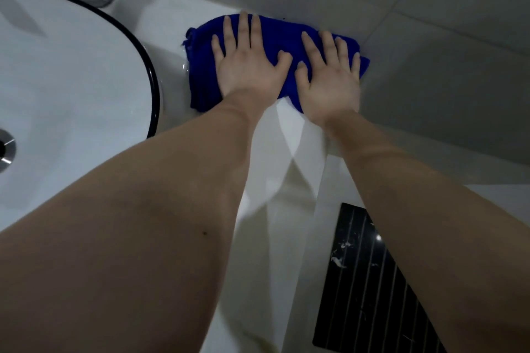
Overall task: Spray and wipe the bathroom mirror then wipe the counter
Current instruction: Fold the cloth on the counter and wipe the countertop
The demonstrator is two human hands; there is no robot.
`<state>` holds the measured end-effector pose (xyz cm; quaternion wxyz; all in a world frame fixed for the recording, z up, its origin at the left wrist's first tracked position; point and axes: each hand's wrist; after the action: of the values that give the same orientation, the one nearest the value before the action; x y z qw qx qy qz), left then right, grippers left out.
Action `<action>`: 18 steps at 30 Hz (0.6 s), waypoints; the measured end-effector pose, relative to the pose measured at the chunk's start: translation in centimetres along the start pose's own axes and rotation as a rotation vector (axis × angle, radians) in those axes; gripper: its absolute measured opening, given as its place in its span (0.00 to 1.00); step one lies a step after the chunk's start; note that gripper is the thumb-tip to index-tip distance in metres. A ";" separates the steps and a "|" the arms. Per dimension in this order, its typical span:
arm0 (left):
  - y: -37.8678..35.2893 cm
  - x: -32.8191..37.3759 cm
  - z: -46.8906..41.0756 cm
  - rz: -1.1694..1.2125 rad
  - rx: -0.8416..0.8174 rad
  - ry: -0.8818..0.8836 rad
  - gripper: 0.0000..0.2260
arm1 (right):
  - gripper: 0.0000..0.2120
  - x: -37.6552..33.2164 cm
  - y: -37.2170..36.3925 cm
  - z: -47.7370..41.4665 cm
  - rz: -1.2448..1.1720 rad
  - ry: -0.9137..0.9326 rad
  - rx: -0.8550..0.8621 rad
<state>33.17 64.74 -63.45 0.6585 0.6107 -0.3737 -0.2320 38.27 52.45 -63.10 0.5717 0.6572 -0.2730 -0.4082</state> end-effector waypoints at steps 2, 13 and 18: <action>-0.1 0.1 -0.5 -0.008 0.006 -0.007 0.32 | 0.24 0.1 -0.2 0.0 0.001 0.000 0.020; 0.3 -1.2 4.4 -0.030 -0.028 -0.061 0.31 | 0.25 -1.8 -1.0 5.2 -0.024 -0.132 0.024; 1.4 -3.5 10.8 -0.014 -0.075 -0.052 0.30 | 0.25 -3.6 -0.7 12.0 -0.015 -0.128 -0.022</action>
<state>22.44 60.84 -63.13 0.6693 0.5821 -0.3772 -0.2663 26.19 49.23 -63.15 0.5571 0.6257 -0.2994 -0.4566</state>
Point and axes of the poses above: each hand's wrist, its own z-axis away from the middle knuckle, its own y-axis out of the back of the hand, x = y × z, and after that the axes turned 5 degrees about x, right-handed
